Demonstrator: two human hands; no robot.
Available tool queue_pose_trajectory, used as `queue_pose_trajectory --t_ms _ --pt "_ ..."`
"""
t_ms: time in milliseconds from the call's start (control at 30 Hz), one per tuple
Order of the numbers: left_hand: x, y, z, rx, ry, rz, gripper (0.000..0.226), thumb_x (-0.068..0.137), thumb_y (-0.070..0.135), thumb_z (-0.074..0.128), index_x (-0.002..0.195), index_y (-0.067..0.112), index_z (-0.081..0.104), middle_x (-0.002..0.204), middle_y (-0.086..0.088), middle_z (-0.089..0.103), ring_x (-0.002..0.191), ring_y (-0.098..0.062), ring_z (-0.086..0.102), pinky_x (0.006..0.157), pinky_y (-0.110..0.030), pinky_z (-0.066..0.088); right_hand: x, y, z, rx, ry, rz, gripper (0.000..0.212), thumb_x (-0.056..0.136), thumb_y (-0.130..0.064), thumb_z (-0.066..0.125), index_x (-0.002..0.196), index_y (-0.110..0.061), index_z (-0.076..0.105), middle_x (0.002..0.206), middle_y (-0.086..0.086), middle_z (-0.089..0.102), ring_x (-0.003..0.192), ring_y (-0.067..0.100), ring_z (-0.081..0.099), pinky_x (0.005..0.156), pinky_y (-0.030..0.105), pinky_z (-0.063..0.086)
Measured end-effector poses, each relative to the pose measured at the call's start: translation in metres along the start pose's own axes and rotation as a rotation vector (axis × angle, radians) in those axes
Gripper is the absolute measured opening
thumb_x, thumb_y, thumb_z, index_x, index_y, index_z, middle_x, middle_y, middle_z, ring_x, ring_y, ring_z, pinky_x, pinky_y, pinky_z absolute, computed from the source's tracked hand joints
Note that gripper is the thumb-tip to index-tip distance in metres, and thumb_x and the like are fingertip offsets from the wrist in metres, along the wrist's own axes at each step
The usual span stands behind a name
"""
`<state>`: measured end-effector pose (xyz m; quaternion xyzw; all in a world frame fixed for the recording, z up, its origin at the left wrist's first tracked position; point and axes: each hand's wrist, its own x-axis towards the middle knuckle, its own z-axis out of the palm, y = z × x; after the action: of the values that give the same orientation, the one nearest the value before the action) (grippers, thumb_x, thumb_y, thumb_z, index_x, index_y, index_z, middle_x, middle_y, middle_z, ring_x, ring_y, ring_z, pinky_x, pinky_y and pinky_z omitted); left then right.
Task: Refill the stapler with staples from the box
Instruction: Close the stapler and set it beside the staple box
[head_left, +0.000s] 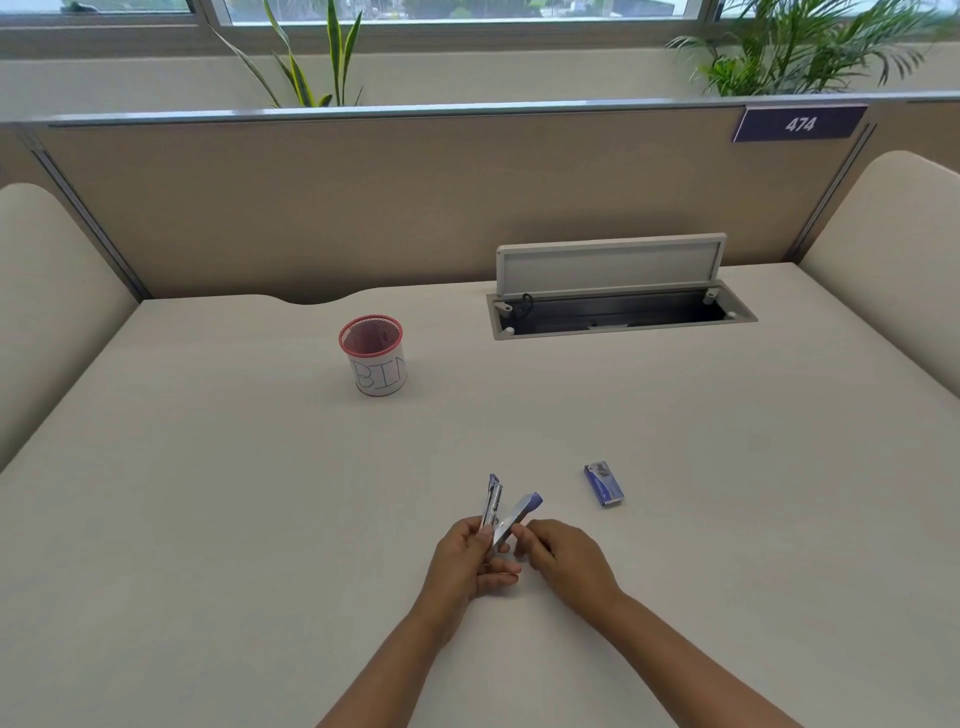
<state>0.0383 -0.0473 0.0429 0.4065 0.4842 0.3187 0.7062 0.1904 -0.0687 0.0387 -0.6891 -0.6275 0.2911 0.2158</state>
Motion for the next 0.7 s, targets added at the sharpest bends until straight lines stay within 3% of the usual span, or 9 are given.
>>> queue_pose_trajectory --t_ms 233,367,567,700 --pt "-0.001 -0.002 0.005 0.043 0.038 0.061 0.017 0.094 0.023 0.05 0.11 0.016 0.048 0.087 -0.01 0.069 0.074 -0.028 0.071 0.061 -0.036 0.059 0.001 -0.008 0.002 0.101 0.055 0.063 0.031 0.096 -0.038 0.038 0.092 -0.017 0.06 0.083 0.001 0.065 0.076 0.016 0.057 0.068 0.03 0.042" --pt "-0.004 -0.002 0.01 0.158 0.04 0.095 0.019 0.093 0.026 0.052 0.101 0.012 0.042 0.083 -0.011 0.072 0.068 -0.03 0.071 0.057 -0.037 0.059 0.0 -0.019 0.0 0.166 0.035 0.123 0.045 0.091 -0.057 0.03 0.084 -0.021 0.056 0.079 -0.001 0.066 0.075 0.014 0.06 0.069 0.032 0.046" --pt "-0.005 -0.011 0.017 0.403 0.075 0.169 0.018 0.083 0.014 0.057 0.095 0.024 0.05 0.081 0.007 0.068 0.063 0.0 0.066 0.05 -0.014 0.049 0.002 -0.027 0.0 0.039 0.0 0.183 0.05 0.071 -0.077 0.042 0.077 -0.028 0.042 0.072 -0.011 0.057 0.068 0.009 0.056 0.057 0.025 0.039" --pt "-0.004 -0.01 0.015 0.392 0.048 0.169 0.031 0.076 0.009 0.057 0.096 0.032 0.051 0.089 0.007 0.07 0.071 -0.002 0.068 0.054 -0.014 0.05 0.001 -0.031 0.0 -0.011 0.007 0.198 0.063 0.059 -0.084 0.041 0.083 -0.026 0.046 0.077 -0.012 0.059 0.071 0.006 0.057 0.057 0.024 0.039"
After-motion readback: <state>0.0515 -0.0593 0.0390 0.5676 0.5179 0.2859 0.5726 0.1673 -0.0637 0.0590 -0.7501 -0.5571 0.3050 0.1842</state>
